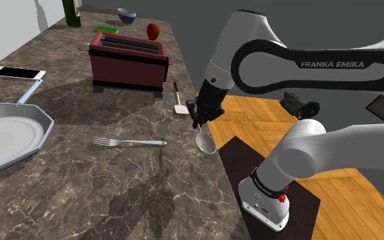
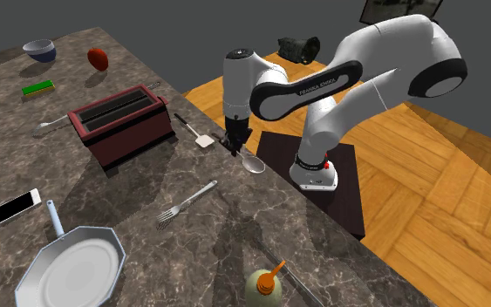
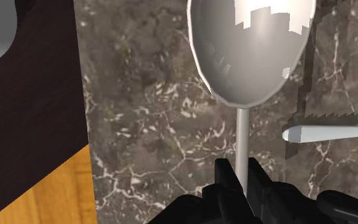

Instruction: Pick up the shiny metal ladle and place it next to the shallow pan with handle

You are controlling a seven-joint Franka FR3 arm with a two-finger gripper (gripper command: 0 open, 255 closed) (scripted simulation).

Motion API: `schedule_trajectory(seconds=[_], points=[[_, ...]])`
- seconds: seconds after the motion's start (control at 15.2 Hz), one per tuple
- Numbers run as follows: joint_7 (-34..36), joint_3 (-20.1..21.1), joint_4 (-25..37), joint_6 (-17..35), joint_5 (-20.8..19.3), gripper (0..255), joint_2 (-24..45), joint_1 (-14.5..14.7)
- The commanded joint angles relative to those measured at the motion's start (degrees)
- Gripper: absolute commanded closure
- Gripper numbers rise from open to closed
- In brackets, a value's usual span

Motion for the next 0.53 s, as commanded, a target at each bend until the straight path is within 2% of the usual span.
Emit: schedule_trajectory(seconds=[0.0,0.13,0.46], points=[[0.2,-0.5,1.4,-1.7,-0.6,255,-0.3,-0.2],[0.4,-0.8,2.4,-3.0,-0.9,255,-0.6,-0.4],[5.1,5.4,10.8,1.8,-0.6,255,11.2,-2.1]])
